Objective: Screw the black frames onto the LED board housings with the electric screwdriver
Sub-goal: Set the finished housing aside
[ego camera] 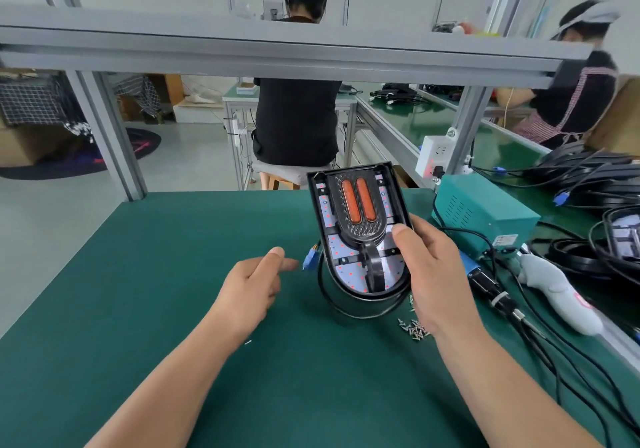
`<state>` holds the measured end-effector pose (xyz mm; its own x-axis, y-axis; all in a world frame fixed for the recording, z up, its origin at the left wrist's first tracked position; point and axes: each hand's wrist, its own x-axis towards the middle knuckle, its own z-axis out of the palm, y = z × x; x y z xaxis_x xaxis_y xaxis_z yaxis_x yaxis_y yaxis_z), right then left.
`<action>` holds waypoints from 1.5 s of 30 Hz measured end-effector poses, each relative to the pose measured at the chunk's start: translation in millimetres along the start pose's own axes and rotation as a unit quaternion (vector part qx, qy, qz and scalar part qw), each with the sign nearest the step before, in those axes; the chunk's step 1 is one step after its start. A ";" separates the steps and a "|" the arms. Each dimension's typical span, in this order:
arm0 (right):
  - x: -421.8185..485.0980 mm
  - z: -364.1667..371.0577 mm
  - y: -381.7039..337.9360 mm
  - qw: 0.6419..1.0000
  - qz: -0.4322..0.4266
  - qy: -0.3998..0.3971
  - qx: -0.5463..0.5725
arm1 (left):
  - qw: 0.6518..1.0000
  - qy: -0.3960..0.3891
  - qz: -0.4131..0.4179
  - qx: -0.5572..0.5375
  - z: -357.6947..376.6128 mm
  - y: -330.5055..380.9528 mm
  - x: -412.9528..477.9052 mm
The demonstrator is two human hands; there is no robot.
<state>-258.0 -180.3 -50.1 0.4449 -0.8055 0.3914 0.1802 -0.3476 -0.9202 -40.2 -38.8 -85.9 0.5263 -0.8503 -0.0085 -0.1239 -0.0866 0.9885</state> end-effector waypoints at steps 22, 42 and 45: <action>28.6 -144.6 -71.2 0.969 -0.052 0.241 0.030 | 0.999 0.002 0.000 0.039 -1.3 -4.7 6.6; 18.9 -297.6 -89.0 0.888 -0.005 0.456 -0.068 | 0.999 -0.010 0.002 0.034 -0.7 -7.0 9.6; 19.7 -318.0 -80.2 0.876 0.018 0.476 -0.074 | 0.999 -0.009 0.001 0.034 -1.3 -6.2 8.6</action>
<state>-542.6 -321.0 34.4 -0.4989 -0.8276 0.2573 0.0335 -0.3151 -0.9485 -33.7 -44.9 -91.9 0.5112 -0.8594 -0.0095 -0.1827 -0.1195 0.9759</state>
